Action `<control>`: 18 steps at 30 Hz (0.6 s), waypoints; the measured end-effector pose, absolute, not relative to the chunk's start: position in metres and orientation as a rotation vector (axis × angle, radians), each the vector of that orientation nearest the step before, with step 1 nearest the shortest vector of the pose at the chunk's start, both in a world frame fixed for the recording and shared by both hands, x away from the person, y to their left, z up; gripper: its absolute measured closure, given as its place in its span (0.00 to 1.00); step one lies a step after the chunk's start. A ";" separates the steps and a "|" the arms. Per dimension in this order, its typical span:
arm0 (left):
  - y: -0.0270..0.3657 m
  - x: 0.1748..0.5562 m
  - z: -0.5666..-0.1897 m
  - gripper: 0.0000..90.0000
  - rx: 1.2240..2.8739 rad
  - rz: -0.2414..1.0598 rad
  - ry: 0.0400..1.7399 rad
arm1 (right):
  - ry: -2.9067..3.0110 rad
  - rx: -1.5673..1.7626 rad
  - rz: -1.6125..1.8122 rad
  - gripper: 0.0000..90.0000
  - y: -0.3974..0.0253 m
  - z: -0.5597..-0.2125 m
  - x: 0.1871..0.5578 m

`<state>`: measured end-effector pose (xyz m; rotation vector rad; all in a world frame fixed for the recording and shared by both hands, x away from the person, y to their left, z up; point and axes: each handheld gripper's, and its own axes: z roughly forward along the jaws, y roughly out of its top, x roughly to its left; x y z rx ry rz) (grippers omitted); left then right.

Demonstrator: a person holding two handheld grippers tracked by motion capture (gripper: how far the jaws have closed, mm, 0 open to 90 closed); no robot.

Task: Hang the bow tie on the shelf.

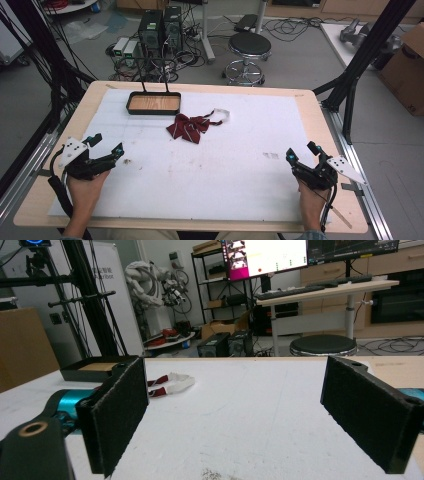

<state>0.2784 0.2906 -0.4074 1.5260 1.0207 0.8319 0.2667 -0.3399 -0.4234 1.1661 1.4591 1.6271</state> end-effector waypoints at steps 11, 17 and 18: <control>0.291 0.277 -0.408 0.21 1.509 0.833 1.023 | 1.470 1.161 1.623 0.12 -0.339 -0.423 0.267; 0.292 0.276 -0.409 0.21 1.513 0.839 1.030 | 1.468 1.159 1.634 0.12 -0.338 -0.421 0.267; 0.293 0.277 -0.409 0.21 1.505 0.838 1.034 | 1.472 1.160 1.630 0.12 -0.338 -0.422 0.268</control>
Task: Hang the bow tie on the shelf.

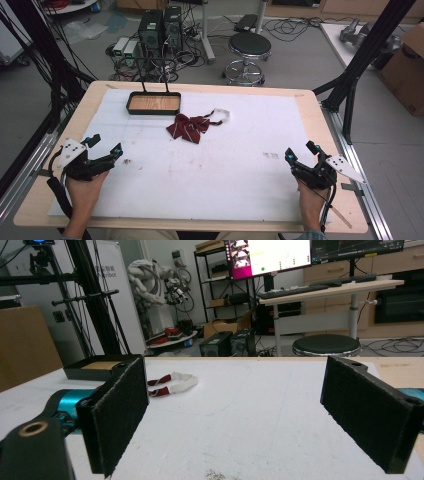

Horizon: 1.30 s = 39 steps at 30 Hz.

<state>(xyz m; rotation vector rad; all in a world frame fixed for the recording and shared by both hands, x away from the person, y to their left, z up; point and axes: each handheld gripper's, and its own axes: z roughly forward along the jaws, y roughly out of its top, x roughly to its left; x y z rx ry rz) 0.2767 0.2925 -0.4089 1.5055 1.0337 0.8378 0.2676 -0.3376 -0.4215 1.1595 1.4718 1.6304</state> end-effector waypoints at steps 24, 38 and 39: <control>0.289 0.279 -0.410 0.21 1.522 0.838 1.035 | 1.594 1.057 1.694 0.12 -0.304 -0.388 0.301; 0.289 0.282 -0.411 0.21 1.524 0.829 1.022 | 1.762 0.984 1.727 0.13 -0.246 -0.363 0.364; 0.289 0.282 -0.411 0.21 1.522 0.828 1.023 | 1.762 0.967 1.729 0.13 -0.241 -0.362 0.368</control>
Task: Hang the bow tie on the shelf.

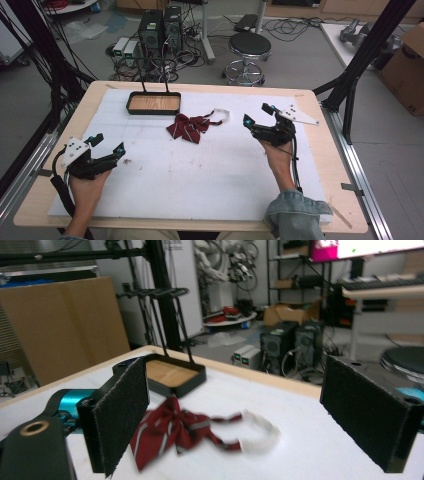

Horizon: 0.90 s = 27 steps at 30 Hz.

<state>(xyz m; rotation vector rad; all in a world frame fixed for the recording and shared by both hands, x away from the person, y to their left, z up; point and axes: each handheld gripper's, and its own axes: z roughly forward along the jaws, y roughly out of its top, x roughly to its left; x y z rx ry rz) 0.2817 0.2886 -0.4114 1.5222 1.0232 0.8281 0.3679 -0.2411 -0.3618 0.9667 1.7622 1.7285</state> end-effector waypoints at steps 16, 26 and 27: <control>0.291 0.284 -0.414 0.21 1.512 0.810 1.027 | 1.956 0.920 1.780 0.18 -0.145 -0.363 0.445; 0.291 0.285 -0.414 0.21 1.506 0.803 1.018 | 2.140 0.878 1.646 0.28 -0.090 -0.393 0.469; 0.292 0.285 -0.414 0.21 1.506 0.805 1.019 | 2.150 0.876 1.637 0.28 -0.088 -0.395 0.470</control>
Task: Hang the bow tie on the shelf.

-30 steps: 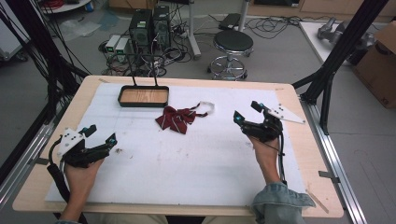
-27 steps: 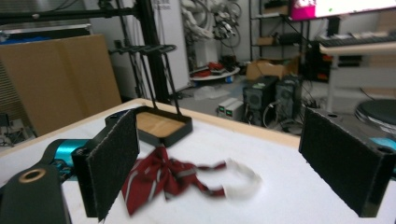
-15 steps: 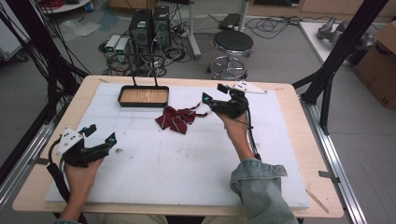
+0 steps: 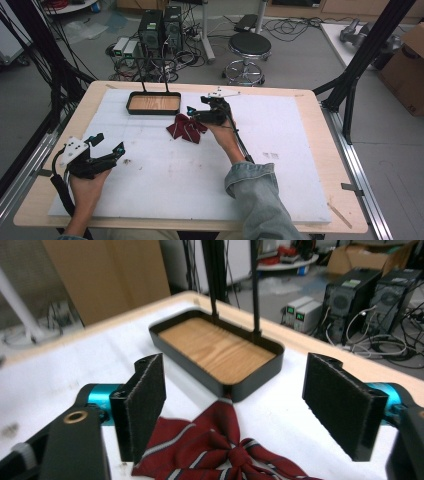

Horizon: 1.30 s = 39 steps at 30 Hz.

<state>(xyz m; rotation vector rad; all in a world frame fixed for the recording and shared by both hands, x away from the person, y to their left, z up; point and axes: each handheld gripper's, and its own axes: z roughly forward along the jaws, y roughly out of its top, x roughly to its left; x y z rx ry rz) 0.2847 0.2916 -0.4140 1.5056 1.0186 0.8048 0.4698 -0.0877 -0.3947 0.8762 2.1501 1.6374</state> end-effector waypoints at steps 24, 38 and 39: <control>0.289 0.287 -0.415 0.21 1.514 0.785 1.003 | 2.426 0.899 1.235 0.70 -0.057 -0.448 0.491; 0.290 0.286 -0.416 0.22 1.512 0.783 1.007 | 2.421 0.871 1.223 0.83 -0.049 -0.428 0.487; 0.290 0.287 -0.416 0.22 1.516 0.785 1.005 | 2.416 0.858 1.241 0.83 -0.049 -0.425 0.486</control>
